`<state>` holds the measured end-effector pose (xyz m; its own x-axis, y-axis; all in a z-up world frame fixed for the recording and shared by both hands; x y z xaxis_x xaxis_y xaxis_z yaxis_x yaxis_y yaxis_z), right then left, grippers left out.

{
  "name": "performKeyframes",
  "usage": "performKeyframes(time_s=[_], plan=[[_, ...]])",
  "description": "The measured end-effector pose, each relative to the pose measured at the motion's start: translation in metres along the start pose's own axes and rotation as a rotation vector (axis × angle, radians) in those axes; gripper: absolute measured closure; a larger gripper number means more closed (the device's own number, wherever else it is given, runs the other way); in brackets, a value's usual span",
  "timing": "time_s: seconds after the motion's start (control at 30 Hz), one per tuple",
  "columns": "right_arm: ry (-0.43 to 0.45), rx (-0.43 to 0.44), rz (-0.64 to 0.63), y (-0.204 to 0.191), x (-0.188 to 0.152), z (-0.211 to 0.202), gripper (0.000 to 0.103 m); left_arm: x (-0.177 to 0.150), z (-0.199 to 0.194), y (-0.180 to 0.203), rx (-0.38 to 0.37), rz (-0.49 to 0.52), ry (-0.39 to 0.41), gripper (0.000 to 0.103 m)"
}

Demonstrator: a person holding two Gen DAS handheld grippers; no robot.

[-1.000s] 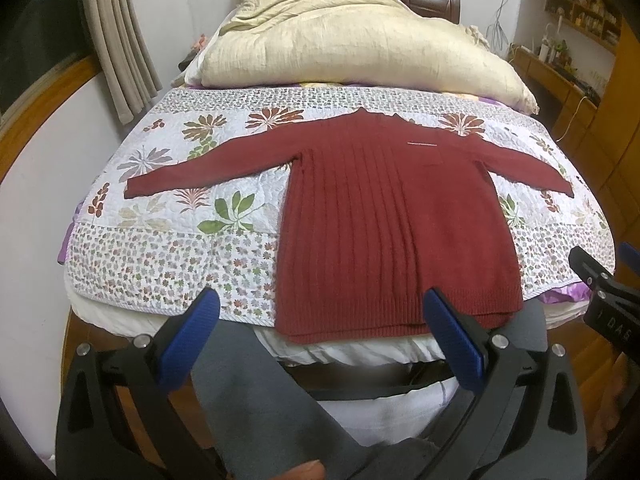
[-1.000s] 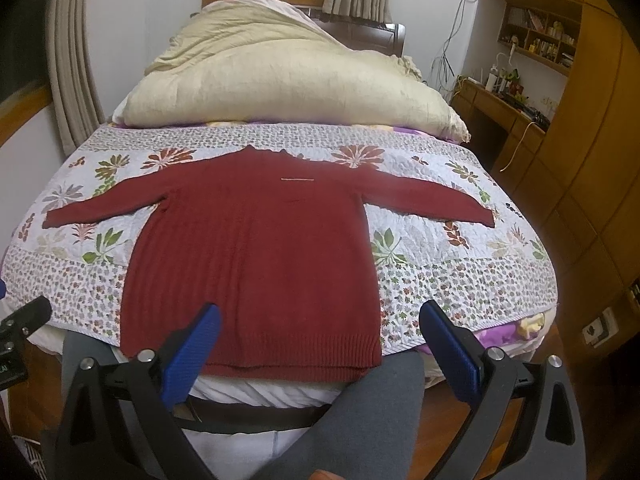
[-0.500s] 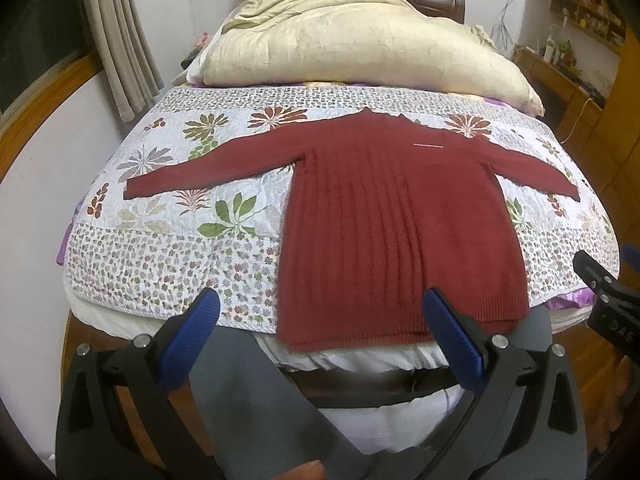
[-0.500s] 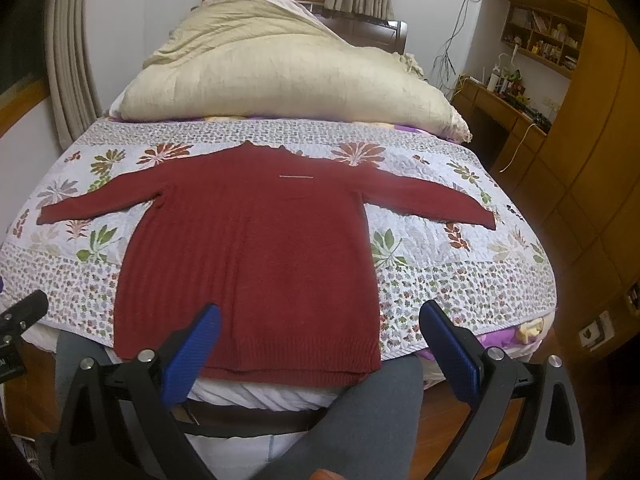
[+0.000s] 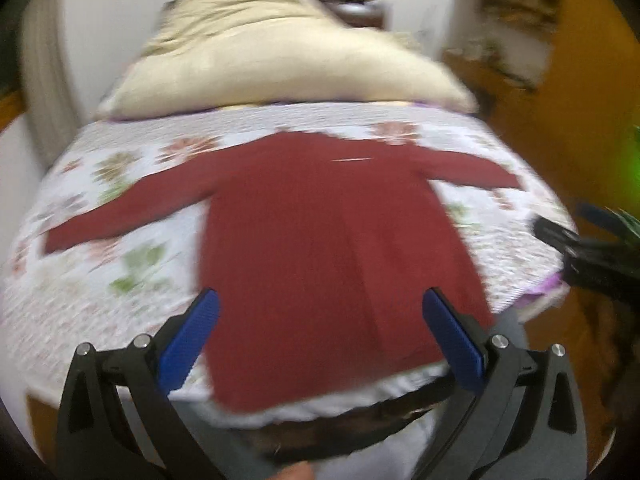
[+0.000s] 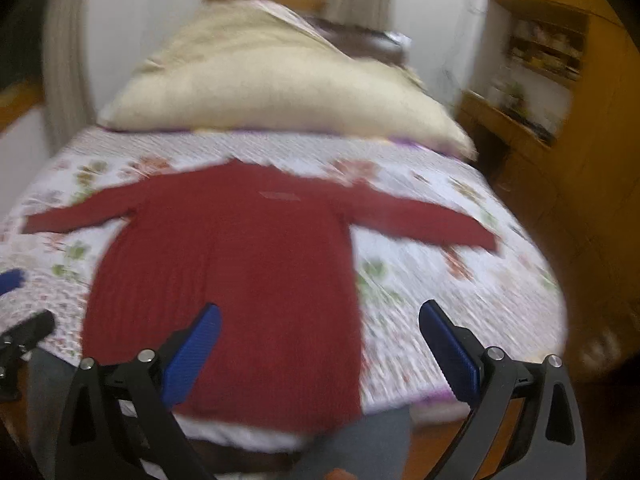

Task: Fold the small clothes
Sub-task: 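Reach the right gripper to a sweater sleeve cuff and close on it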

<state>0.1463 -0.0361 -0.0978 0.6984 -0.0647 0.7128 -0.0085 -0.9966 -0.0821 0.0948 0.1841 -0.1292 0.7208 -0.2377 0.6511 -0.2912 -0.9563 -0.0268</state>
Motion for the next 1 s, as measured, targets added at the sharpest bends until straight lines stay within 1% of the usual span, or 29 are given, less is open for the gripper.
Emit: performKeyframes(time_s=[0.03, 0.07, 0.1, 0.13, 0.17, 0.2, 0.23, 0.27, 0.3, 0.33, 0.37, 0.43, 0.47, 0.5, 0.53, 0.57, 0.63, 0.7, 0.8, 0.83, 0.87, 0.9, 1.0], plan=[[-0.012, 0.005, 0.022, 0.011, 0.004, 0.012, 0.004, 0.001, 0.011, 0.002, -0.03, 0.001, -0.022, 0.003], [-0.039, -0.008, 0.048, 0.025, 0.008, 0.026, 0.004, 0.002, 0.022, 0.004, -0.074, -0.011, -0.043, 0.003], [-0.07, -0.009, 0.083, 0.045, 0.015, 0.047, 0.004, 0.004, 0.035, 0.005, -0.148, -0.046, -0.062, 0.003], [-0.082, -0.011, 0.123, 0.064, 0.022, 0.061, 0.005, 0.006, 0.044, 0.006, -0.198, -0.073, -0.068, 0.003], [-0.087, -0.011, 0.182, 0.087, 0.03, 0.074, 0.008, 0.01, 0.055, 0.007, -0.223, -0.092, -0.069, 0.003], [-0.091, 0.005, 0.261, 0.115, 0.038, 0.088, 0.014, 0.011, 0.06, 0.008, -0.209, -0.089, -0.068, 0.003], [-0.104, 0.017, 0.358, 0.148, 0.047, 0.105, 0.023, 0.015, 0.065, 0.009, -0.189, -0.075, -0.062, 0.003], [-0.121, 0.018, 0.445, 0.175, 0.054, 0.12, 0.027, 0.02, 0.068, 0.011, -0.176, -0.063, -0.051, 0.003], [-0.146, 0.026, 0.573, 0.214, 0.06, 0.138, 0.035, 0.025, 0.072, 0.013, -0.172, -0.057, -0.036, 0.003], [-0.162, 0.034, 0.664, 0.241, 0.063, 0.152, 0.043, 0.03, 0.077, 0.016, -0.181, -0.058, -0.025, 0.003], [-0.184, 0.037, 0.779, 0.277, 0.066, 0.171, 0.046, 0.035, 0.08, 0.017, -0.194, -0.063, -0.021, 0.003], [-0.185, 0.073, 0.937, 0.324, 0.071, 0.194, 0.067, 0.044, 0.091, 0.02, -0.226, -0.078, -0.021, 0.003], [-0.169, 0.101, 1.04, 0.354, 0.074, 0.209, 0.07, 0.046, 0.093, 0.021, -0.234, -0.084, -0.022, 0.003], [-0.157, 0.126, 1.114, 0.373, 0.075, 0.219, 0.07, 0.051, 0.098, 0.023, -0.233, -0.088, -0.024, 0.003], [-0.14, 0.168, 1.194, 0.391, 0.077, 0.229, 0.07, 0.054, 0.102, 0.023, -0.232, -0.089, -0.024, 0.003], [-0.114, 0.231, 1.301, 0.413, 0.077, 0.243, 0.069, 0.057, 0.106, 0.024, -0.233, -0.091, -0.026, 0.003], [-0.086, 0.268, 1.41, 0.439, 0.077, 0.263, 0.068, 0.062, 0.118, 0.029, -0.249, -0.104, -0.046, 0.003], [-0.092, 0.278, 1.48, 0.455, 0.074, 0.282, 0.068, 0.065, 0.131, 0.035, -0.275, -0.117, -0.069, 0.003], [-0.137, 0.233, 1.505, 0.466, 0.069, 0.306, 0.069, 0.068, 0.144, 0.042, -0.285, -0.118, -0.077, 0.003], [-0.164, 0.203, 1.52, 0.468, 0.064, 0.315, 0.069, 0.069, 0.148, 0.045, -0.291, -0.117, -0.081, 0.003], [-0.171, 0.197, 1.542, 0.468, 0.06, 0.321, 0.07, 0.069, 0.151, 0.046, -0.297, -0.118, -0.085, 0.003], [-0.173, 0.188, 1.548, 0.469, 0.057, 0.325, 0.073, 0.071, 0.155, 0.048, -0.306, -0.121, -0.086, 0.003], [-0.147, 0.165, 1.564, 0.469, 0.059, 0.333, 0.072, 0.073, 0.161, 0.047, -0.307, -0.132, -0.077, 0.003]])
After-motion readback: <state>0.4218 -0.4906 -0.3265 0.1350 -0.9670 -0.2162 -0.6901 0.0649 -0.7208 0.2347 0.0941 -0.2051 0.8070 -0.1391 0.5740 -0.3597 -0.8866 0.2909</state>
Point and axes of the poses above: each gripper's, at about its wrist camera, not at the fingertips, and z roughly the way its jaws point, y to its right, x to its top, the point moved 6 cm from there along z, roughly the way its jaws point, and after that the axes turned 15 degrees about z, right-handed, at the moved point
